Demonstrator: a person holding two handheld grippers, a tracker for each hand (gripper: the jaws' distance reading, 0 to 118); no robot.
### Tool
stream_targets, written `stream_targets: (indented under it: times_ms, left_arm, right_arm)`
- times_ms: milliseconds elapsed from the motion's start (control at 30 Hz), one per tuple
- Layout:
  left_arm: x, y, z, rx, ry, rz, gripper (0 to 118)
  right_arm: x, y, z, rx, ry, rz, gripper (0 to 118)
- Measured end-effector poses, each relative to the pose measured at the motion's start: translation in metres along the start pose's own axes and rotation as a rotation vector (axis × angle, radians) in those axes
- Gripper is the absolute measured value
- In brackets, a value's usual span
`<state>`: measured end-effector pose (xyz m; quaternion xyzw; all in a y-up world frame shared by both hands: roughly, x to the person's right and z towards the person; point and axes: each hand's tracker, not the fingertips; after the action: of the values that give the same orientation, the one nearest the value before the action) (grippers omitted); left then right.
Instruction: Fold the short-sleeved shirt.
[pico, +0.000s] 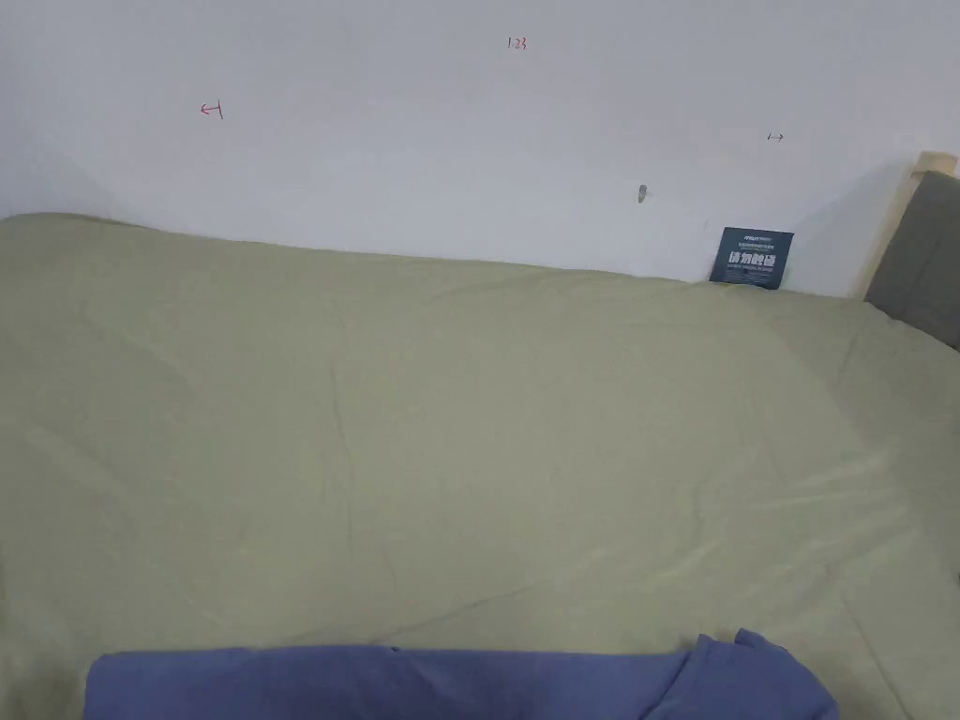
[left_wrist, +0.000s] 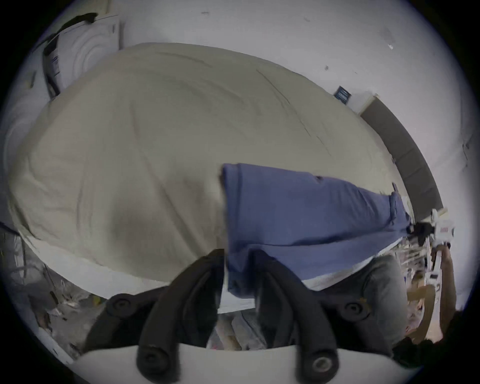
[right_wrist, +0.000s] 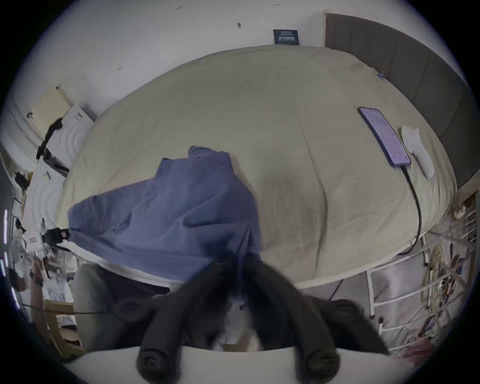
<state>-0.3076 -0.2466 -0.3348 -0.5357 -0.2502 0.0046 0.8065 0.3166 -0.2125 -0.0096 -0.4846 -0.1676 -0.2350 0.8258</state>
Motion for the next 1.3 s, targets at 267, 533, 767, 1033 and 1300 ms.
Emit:
stream_targets:
  times_ms: [267, 533, 767, 1033, 1300]
  left_arm:
    - [0.045, 0.035, 0.084, 0.236, 0.077, -0.003, 65]
    - [0.215, 0.027, 0.059, 0.306, 0.125, -0.238, 65]
    - [0.273, -0.018, 0.002, 0.334, 0.202, -0.213, 0]
    - [0.291, -0.059, -0.012, 0.328, 0.155, -0.191, 0]
    - [0.290, -0.077, -0.016, 0.304, 0.177, -0.198, 0]
  right_arm:
    - [-0.055, 0.027, 0.084, 0.275, -0.167, 0.019, 80]
    - [-0.180, 0.011, 0.056, 0.390, -0.138, 0.180, 80]
    - [-0.234, -0.030, -0.008, 0.346, -0.244, 0.278, 2]
    - [-0.258, -0.082, -0.020, 0.423, -0.186, 0.272, 1]
    - [-0.269, -0.088, -0.015, 0.442, -0.160, 0.282, 1]
